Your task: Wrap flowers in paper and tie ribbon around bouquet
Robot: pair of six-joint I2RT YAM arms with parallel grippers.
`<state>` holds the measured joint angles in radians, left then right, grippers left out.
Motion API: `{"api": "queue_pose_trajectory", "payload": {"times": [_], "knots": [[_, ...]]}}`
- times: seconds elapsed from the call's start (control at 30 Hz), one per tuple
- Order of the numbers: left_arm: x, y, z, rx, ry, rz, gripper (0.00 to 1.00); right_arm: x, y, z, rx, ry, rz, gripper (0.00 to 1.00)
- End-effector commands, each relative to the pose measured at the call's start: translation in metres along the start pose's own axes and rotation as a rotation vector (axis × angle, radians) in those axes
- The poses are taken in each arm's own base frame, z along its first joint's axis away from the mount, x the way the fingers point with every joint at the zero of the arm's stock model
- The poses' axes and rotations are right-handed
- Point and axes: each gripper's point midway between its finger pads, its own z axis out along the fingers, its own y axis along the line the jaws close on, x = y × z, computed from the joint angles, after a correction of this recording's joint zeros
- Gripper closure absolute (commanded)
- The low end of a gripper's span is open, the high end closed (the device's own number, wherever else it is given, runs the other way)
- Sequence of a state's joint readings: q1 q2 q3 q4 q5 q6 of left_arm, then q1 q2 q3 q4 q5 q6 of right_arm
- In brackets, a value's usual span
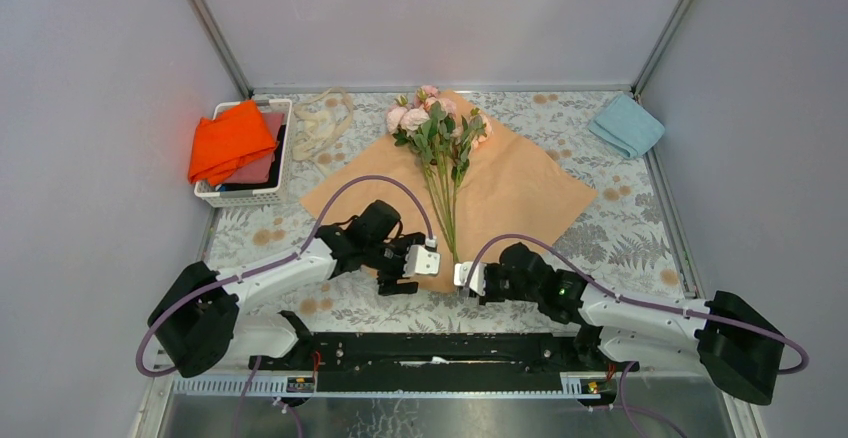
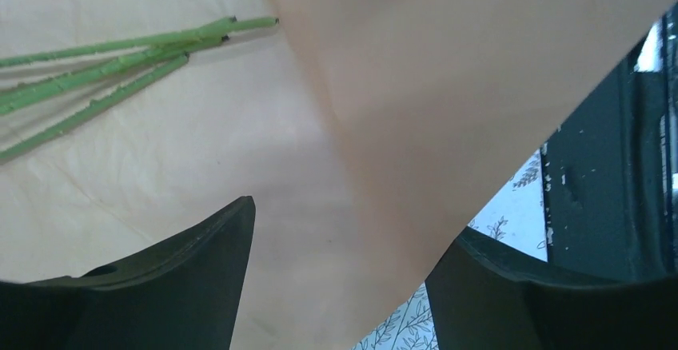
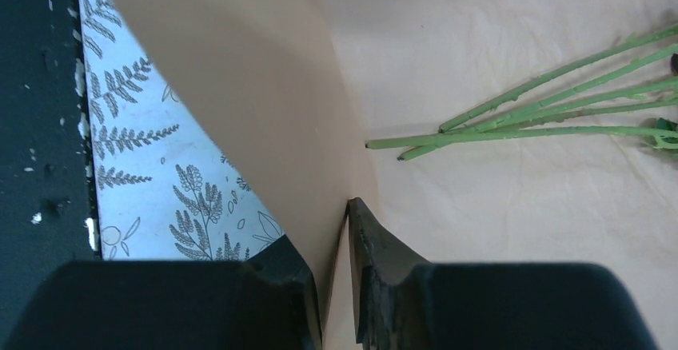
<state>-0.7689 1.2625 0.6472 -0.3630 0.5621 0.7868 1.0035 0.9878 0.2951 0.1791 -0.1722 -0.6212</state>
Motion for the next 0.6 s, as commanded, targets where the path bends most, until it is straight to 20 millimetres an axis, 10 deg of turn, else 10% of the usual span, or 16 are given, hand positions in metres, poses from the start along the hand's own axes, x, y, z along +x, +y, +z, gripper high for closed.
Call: {"api": "queue_pose_trajectory", "payload": {"times": [0.0,0.2,0.43,0.57], "knots": [[-0.033,0.002,-0.002,0.027,-0.085,0.03,0.2,-0.022,-0.008,-0.004,-0.021,-0.054,0.095,0.81],[-0.063,0.004,-0.003,0.053,-0.186,-0.033,0.33,-0.024,-0.015,-0.006,-0.056,-0.063,0.178,0.82],[-0.064,0.007,-0.003,0.039,-0.193,-0.117,1.0,-0.024,-0.03,-0.005,-0.039,-0.043,0.23,0.74],[-0.058,0.035,0.0,-0.068,-0.175,-0.239,1.0,-0.032,-0.048,-0.011,0.007,-0.08,0.321,0.63]]}}
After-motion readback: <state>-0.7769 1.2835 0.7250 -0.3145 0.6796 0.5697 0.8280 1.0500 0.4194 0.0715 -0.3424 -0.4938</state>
